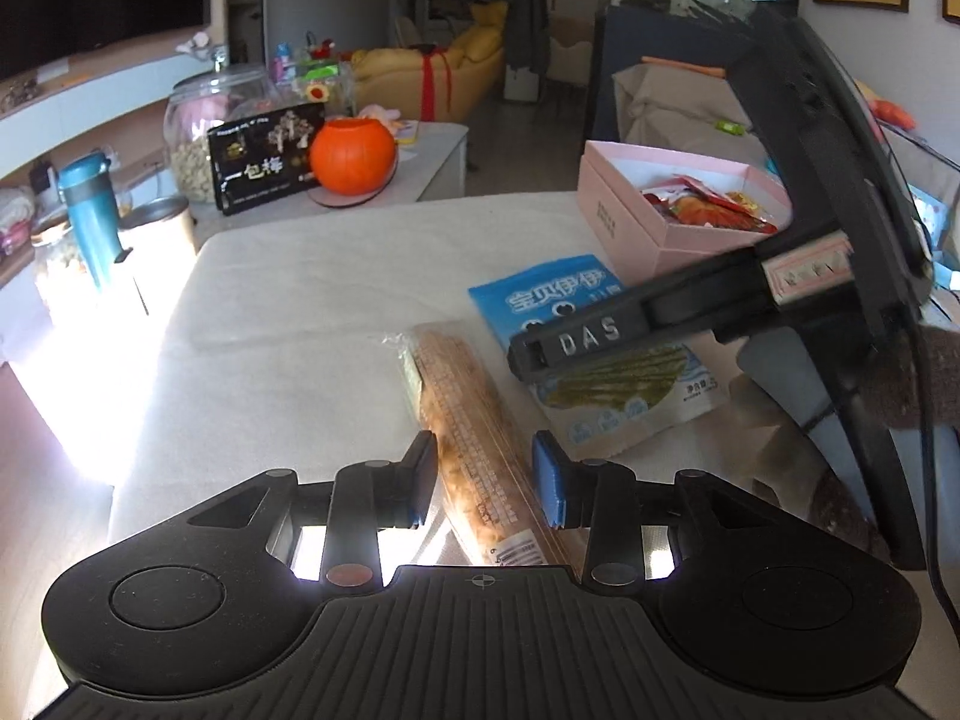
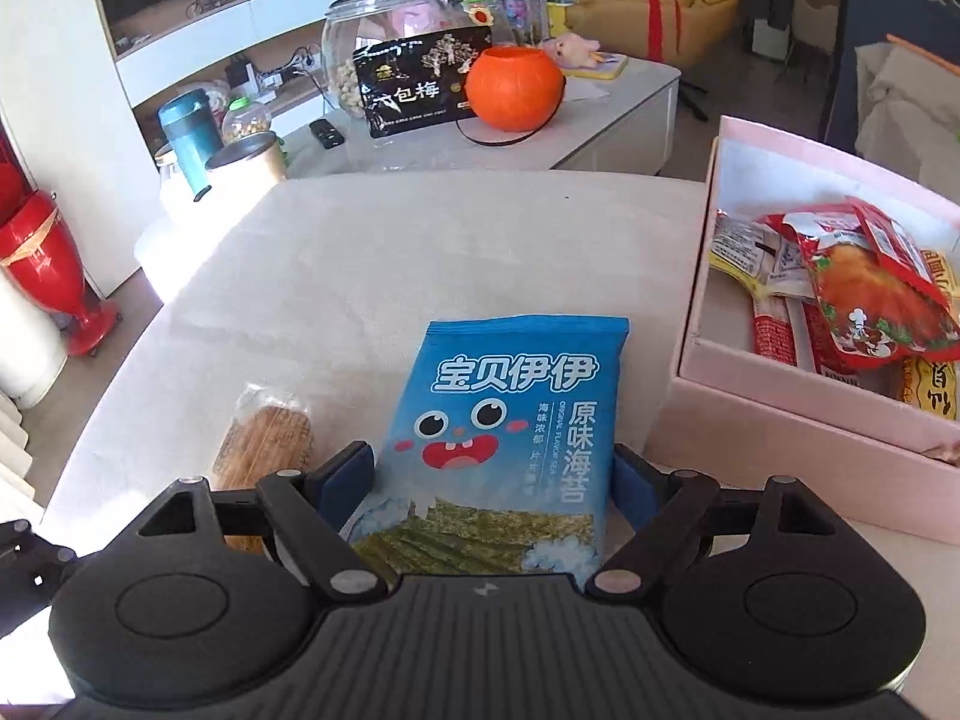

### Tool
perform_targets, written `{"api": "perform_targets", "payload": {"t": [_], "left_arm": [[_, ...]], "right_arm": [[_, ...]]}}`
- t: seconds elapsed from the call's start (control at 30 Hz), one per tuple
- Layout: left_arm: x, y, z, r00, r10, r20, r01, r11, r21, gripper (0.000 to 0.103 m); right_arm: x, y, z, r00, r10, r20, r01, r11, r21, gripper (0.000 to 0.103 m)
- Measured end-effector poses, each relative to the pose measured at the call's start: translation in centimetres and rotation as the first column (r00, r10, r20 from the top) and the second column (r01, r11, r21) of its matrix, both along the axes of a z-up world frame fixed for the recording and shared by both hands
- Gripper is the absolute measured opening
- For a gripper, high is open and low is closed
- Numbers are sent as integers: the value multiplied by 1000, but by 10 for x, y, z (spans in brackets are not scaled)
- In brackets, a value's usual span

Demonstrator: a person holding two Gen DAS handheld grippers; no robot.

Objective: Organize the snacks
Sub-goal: 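Lift the seaweed packet with right tool while left tool lifts bread-stick packet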

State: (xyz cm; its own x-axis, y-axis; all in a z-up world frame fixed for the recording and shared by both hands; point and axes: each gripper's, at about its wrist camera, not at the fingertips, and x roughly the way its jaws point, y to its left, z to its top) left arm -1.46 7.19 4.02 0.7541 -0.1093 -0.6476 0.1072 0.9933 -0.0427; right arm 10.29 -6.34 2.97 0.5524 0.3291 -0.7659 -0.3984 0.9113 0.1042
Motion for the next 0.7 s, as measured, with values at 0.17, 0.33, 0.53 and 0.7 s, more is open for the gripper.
{"api": "perform_targets", "payload": {"t": [0.17, 0.33, 0.53, 0.7], "left_arm": [[3, -5, -2, 1000, 3, 2, -3, 1000, -1, 39], [6, -15, 0, 999, -47, 6, 47, 999, -19, 38], [4, -37, -1, 986, -169, -3, 168, 980, -106, 37], [2, -28, 0, 996, -92, 21, 93, 995, -39, 40]], "right_arm": [[-39, -27, 2, 998, 33, 45, -32, 999, -18, 73], [-83, -78, 12, 996, -13, 83, 10, 999, 32, 55], [-105, -112, 17, 980, -90, 175, 103, 992, -69, 55], [-103, -121, 15, 986, -96, 137, 95, 995, 13, 73]]}}
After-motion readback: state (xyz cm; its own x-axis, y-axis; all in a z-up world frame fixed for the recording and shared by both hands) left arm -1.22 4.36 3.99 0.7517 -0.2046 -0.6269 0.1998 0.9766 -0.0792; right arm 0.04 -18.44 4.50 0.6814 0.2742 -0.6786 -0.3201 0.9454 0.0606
